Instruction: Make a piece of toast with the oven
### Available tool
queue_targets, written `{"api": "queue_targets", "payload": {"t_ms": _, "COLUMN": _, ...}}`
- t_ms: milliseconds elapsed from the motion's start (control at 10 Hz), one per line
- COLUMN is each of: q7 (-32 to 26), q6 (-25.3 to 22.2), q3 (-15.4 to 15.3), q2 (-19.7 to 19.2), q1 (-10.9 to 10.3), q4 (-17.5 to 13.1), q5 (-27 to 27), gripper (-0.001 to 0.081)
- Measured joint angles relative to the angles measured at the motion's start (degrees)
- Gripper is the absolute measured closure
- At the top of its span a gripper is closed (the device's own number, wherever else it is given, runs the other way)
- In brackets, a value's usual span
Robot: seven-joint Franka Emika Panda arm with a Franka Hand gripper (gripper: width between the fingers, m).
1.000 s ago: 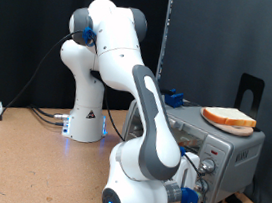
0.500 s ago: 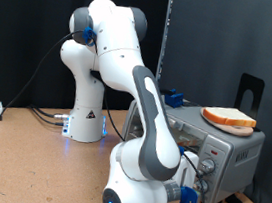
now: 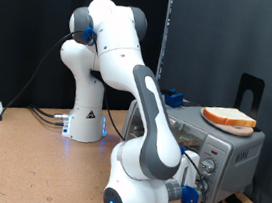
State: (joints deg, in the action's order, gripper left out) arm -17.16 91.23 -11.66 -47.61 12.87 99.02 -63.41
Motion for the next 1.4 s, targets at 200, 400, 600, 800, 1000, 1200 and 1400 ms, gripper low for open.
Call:
{"api": "queue_targets", "payload": {"t_ms": 200, "q7": 0.0, "q6": 0.0, "q3": 0.0, "q2": 0.0, "q1": 0.0, "q4": 0.0, "q5": 0.0, "gripper": 0.0491}}
{"api": "queue_targets", "payload": {"t_ms": 400, "q7": 0.0, "q6": 0.0, "q3": 0.0, "q2": 0.0, "q1": 0.0, "q4": 0.0, "q5": 0.1, "gripper": 0.0491}}
{"api": "queue_targets", "payload": {"t_ms": 600, "q7": 0.0, "q6": 0.0, "q3": 0.1, "q2": 0.0, "q1": 0.1, "q4": 0.0, "q5": 0.1, "gripper": 0.0491}}
{"api": "queue_targets", "payload": {"t_ms": 800, "q7": 0.0, "q6": 0.0, "q3": 0.1, "q2": 0.0, "q1": 0.1, "q4": 0.0, "q5": 0.1, "gripper": 0.0501}}
{"api": "queue_targets", "payload": {"t_ms": 1000, "q7": 0.0, "q6": 0.0, "q3": 0.1, "q2": 0.0, "q1": 0.1, "q4": 0.0, "q5": 0.1, "gripper": 0.0363}}
{"api": "queue_targets", "payload": {"t_ms": 1200, "q7": 0.0, "q6": 0.0, "q3": 0.1, "q2": 0.0, "q1": 0.1, "q4": 0.0, "q5": 0.1, "gripper": 0.0227}}
{"api": "queue_targets", "payload": {"t_ms": 1400, "q7": 0.0, "q6": 0.1, "q3": 0.1, "q2": 0.0, "q1": 0.1, "q4": -0.1, "q5": 0.1, "gripper": 0.0015}}
